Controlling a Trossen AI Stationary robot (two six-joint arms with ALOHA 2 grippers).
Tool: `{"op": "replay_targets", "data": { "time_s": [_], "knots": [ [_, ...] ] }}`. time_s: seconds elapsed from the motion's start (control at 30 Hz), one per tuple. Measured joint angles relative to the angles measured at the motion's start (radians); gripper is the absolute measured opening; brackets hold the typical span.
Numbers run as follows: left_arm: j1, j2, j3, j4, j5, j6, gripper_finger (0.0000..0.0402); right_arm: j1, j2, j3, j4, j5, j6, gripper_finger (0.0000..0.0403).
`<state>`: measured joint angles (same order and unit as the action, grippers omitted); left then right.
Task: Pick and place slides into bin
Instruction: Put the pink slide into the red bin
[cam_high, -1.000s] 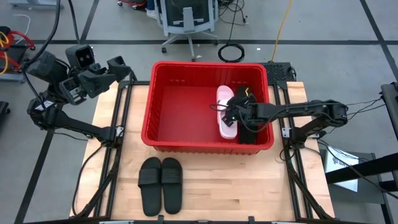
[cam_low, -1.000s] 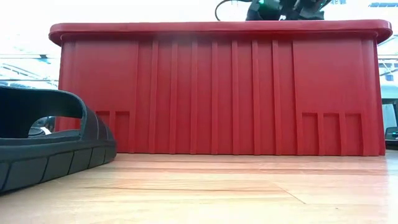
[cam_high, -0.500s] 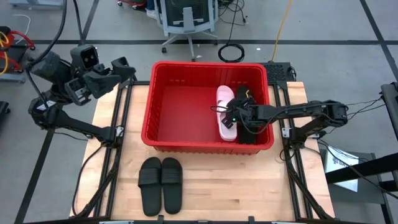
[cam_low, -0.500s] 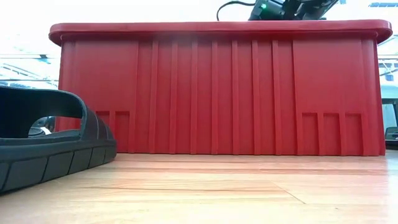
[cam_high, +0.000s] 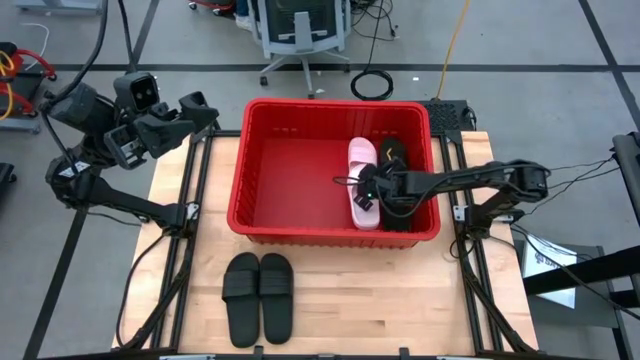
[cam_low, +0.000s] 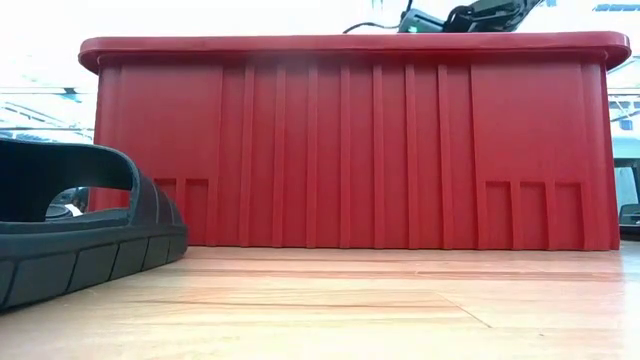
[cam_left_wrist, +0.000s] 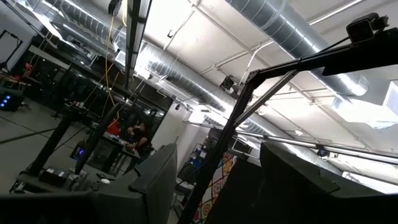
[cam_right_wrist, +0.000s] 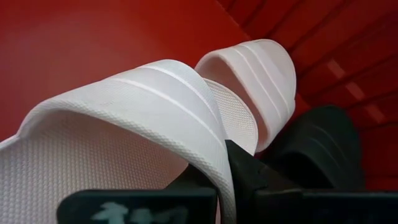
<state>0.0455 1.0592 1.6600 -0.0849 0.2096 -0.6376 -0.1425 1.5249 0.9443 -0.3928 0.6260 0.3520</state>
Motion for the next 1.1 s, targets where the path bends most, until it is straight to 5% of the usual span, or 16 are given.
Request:
{"op": "replay_targets", "data": {
  "time_s": [0.57,1.1],
  "knots": [
    [0.000,0.000,0.000,-0.001,0.009,-0.026,0.0228,-0.057,0.009,0.000,0.015,-0.002,-0.113,0.0011],
    [0.000,0.000,0.000,0.000,0.031,-0.030,0.0228,-0.056,0.008,0.000,-0.043,-0.054,-0.136,0.0087]
  ]
}}
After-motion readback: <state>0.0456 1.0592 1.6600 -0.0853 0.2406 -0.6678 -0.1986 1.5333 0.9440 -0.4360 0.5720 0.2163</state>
